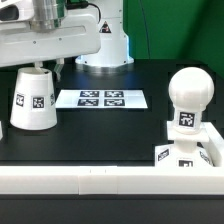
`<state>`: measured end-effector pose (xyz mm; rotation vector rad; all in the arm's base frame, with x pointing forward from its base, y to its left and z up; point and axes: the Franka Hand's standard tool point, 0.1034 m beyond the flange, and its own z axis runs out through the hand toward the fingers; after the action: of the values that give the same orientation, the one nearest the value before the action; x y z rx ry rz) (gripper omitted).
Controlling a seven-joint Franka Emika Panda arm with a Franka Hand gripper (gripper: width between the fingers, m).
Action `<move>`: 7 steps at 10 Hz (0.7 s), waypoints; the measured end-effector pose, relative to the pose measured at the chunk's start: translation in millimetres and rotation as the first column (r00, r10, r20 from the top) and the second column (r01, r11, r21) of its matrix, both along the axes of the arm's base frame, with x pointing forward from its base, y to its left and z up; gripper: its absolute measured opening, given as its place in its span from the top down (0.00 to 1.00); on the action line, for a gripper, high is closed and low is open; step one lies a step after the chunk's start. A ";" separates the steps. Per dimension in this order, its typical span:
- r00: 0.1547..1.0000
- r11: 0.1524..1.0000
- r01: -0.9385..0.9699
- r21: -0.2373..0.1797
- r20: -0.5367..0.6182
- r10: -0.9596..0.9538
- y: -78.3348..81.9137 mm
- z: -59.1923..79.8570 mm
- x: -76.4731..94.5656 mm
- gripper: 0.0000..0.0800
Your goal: Assemble lamp
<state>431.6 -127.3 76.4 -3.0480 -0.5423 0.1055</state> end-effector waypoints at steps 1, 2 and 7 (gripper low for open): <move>1.000 1.000 0.001 0.005 -0.009 -0.001 5.9 0.2 -0.2 0.94; 0.999 0.999 0.039 0.014 -0.028 -0.038 23.6 3.6 1.0 0.94; 0.970 0.973 0.220 0.076 -0.124 -0.209 125.4 78.8 63.0 0.94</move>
Offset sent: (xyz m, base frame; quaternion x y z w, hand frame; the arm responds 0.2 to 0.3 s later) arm 0.0273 0.1000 0.0404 0.1097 -0.0201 0.1286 0.9854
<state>494.6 -1.9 155.2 -2.9666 -0.2017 0.2399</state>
